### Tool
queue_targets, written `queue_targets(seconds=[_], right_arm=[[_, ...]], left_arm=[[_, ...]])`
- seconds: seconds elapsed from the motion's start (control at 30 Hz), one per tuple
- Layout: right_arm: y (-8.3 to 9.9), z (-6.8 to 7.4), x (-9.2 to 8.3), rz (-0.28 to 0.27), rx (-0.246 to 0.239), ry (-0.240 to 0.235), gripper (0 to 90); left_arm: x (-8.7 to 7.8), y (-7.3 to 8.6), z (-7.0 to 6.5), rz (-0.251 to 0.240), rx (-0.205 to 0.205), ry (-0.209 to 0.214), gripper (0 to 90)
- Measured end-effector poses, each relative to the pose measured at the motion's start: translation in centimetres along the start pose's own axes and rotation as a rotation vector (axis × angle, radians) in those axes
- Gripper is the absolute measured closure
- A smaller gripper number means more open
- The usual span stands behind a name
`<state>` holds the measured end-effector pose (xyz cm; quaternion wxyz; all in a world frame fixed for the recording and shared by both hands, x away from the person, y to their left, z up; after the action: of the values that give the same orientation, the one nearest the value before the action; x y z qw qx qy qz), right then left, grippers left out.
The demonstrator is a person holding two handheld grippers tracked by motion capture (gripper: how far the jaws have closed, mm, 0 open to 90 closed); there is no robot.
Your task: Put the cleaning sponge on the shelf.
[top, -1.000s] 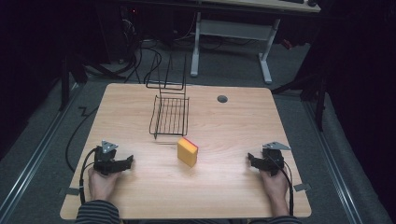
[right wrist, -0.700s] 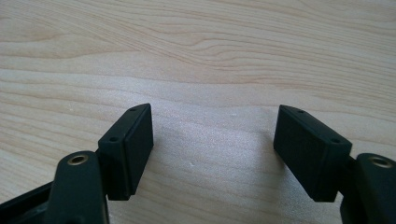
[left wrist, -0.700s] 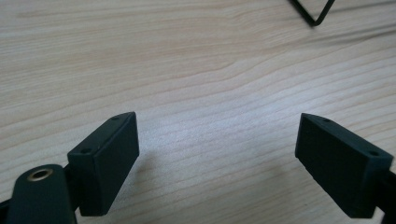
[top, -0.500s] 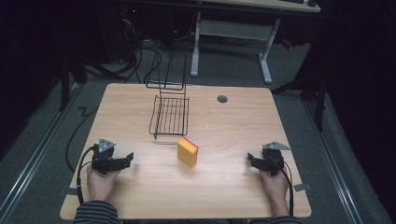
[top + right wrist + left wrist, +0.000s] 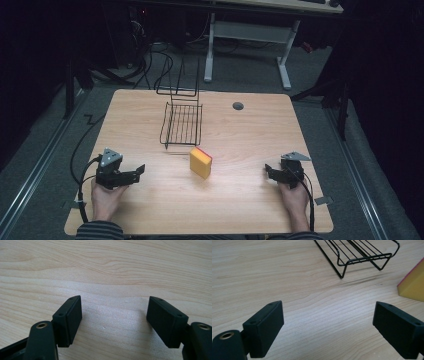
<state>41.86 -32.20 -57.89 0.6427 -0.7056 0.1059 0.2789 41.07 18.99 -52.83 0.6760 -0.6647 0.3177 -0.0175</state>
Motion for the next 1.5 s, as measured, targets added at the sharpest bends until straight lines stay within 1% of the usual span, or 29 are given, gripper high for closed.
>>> queue_targets(seconds=[0.03,0.1,0.13,0.3,0.33,0.37,0.5,0.57,0.63,0.67,0.7,0.77,0.8,0.87,1.0,1.1,1.17,1.2,1.27,1.5], right_arm=[[0.0,0.0,0.0,-0.001,-0.002,0.000,28.8],[0.0,0.0,0.0,-0.001,-0.002,0.000,28.8],[0.0,0.0,0.0,-0.001,-0.002,0.000,28.8],[0.0,0.0,0.0,-0.001,-0.002,-0.001,28.8],[0.0,0.0,0.0,-0.001,-0.002,0.000,28.8],[0.0,0.0,0.0,-0.001,-0.002,0.000,28.8],[0.0,0.0,0.0,-0.001,-0.002,0.000,28.8],[0.0,0.0,0.0,-0.001,-0.002,0.000,28.8],[0.0,0.0,0.0,-0.001,-0.002,0.000,28.8],[0.0,0.0,0.0,-0.001,-0.002,0.000,28.8],[0.0,0.0,0.0,-0.001,-0.002,0.000,28.8],[0.0,0.0,0.0,-0.001,-0.001,0.000,28.8],[0.0,0.0,0.0,-0.001,-0.002,0.000,28.8],[0.0,0.0,0.0,-0.001,-0.002,0.000,28.8],[0.0,0.0,0.0,-0.001,-0.002,0.000,28.8],[0.0,0.0,0.0,-0.001,-0.002,0.000,28.8],[0.0,0.0,0.0,-0.001,-0.003,0.000,28.8],[0.0,0.0,0.0,-0.001,-0.002,0.000,28.8],[0.0,0.0,0.0,-0.001,-0.002,0.000,28.8],[0.0,0.0,0.0,-0.001,-0.002,0.000,28.8]], left_arm=[[-0.1,-0.2,-0.4,-0.002,-0.002,0.017,9.9],[-0.1,-0.5,-1.0,-0.006,0.009,0.033,9.5],[-0.1,-0.5,-1.0,-0.006,0.009,0.033,9.3],[-0.1,-1.1,-2.5,-0.011,0.034,0.067,8.4],[-0.2,-1.3,-3.0,-0.013,0.041,0.080,8.4],[-0.2,-1.3,-3.0,-0.013,0.041,0.080,8.4],[-0.2,-1.8,-4.0,-0.024,0.049,0.117,8.3],[-0.2,-1.9,-4.3,-0.023,0.054,0.126,8.3],[0.0,-2.0,-4.9,-0.022,0.062,0.142,7.9],[0.0,-2.0,-4.9,-0.022,0.062,0.142,7.6],[0.2,-2.2,-5.2,-0.036,0.074,0.154,7.4],[0.4,-2.2,-5.2,-0.037,0.077,0.158,6.9],[0.5,-2.3,-5.4,-0.039,0.073,0.168,5.5],[0.8,-2.3,-5.7,-0.034,0.084,0.170,5.5],[1.2,-2.5,-6.5,-0.032,0.094,0.194,4.8],[1.4,-2.7,-7.2,-0.031,0.094,0.210,3.0],[1.5,-2.8,-7.8,-0.029,0.102,0.225,2.6],[1.6,-2.9,-8.0,-0.026,0.110,0.224,1.4],[1.8,-3.0,-8.6,-0.020,0.117,0.245,1.1],[2.4,-3.4,-10.3,-0.018,0.134,0.280,0.2]])
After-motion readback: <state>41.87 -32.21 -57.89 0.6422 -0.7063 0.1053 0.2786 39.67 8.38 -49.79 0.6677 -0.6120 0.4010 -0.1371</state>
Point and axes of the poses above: each handheld gripper's, and its own axes: x roughly forward along the jaws, y roughly out of its underside, z roughly to its left, the point moved 7 cm from there along x, roughly forward along the jaws, and after that the axes turned 12 degrees about -z, right-handed, at the moved point
